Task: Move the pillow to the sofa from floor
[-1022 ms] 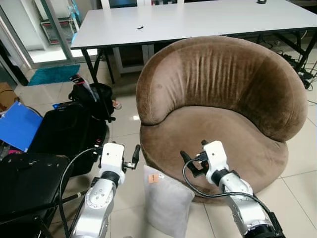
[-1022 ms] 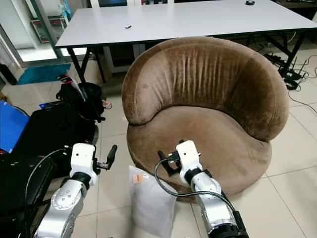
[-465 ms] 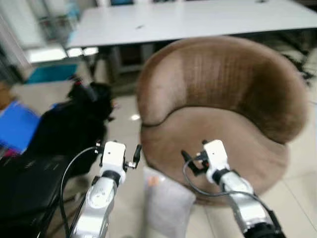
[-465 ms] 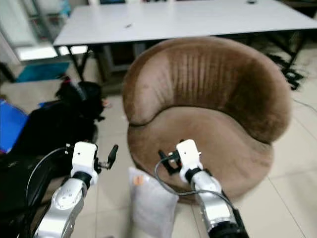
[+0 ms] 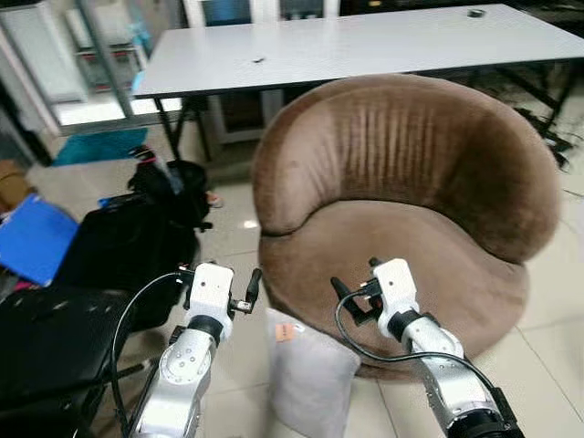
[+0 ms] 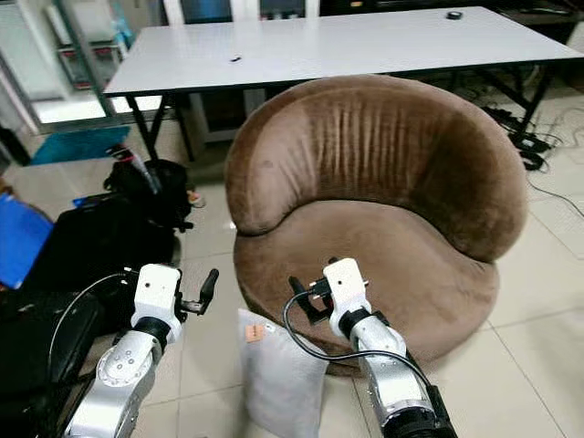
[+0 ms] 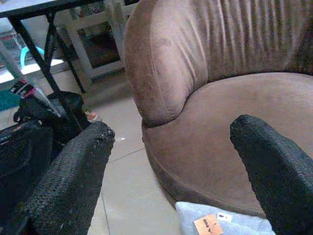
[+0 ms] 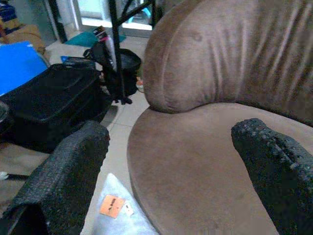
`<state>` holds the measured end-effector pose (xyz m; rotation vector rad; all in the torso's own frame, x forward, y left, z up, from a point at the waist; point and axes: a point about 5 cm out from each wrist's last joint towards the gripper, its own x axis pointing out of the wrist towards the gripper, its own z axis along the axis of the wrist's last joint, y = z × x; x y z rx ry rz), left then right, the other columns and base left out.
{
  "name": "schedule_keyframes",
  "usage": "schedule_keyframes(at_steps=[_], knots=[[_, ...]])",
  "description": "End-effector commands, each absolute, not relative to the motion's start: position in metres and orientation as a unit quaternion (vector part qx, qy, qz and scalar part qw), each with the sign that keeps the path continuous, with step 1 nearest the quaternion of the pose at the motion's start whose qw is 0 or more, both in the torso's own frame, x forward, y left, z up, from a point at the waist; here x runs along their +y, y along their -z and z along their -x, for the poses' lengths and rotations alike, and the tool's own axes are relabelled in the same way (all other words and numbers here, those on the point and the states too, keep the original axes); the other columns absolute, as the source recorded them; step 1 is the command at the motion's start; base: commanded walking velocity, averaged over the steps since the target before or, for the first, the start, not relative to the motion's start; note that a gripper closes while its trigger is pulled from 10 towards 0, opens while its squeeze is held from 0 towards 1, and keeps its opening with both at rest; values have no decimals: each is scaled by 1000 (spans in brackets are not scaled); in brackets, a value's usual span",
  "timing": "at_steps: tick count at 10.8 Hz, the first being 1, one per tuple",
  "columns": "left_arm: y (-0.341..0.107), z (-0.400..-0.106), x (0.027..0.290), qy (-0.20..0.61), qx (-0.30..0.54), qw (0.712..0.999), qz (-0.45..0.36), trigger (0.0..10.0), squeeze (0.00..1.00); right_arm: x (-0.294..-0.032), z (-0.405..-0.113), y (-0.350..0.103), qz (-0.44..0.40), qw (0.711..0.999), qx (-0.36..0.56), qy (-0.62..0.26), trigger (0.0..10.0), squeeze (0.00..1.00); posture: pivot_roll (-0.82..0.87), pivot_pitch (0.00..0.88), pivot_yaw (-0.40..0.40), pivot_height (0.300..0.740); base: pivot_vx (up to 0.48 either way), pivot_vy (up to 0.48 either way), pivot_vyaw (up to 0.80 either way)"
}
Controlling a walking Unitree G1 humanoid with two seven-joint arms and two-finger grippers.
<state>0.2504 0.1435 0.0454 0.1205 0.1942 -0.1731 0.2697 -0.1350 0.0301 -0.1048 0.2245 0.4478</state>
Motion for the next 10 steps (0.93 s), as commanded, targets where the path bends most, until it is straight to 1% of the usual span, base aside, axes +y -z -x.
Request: schedule_keyframes(at_steps=[1,2,10], knots=[[-45,-252,145,83,100,990,-62,10000,0,-135,-269,-30,46,968,113,-221,10000,0,-139,0,78,710,0,0,0],[-45,-252,145,82,101,990,-61,10000,0,-135,-269,-29,49,967,117,-223,10000,0,-140,0,76,710,0,0,0],[-41,-249,145,77,113,989,-51,10000,0,-135,-266,-25,63,964,132,-224,10000,0,-136,0,70,595,0,0,0]])
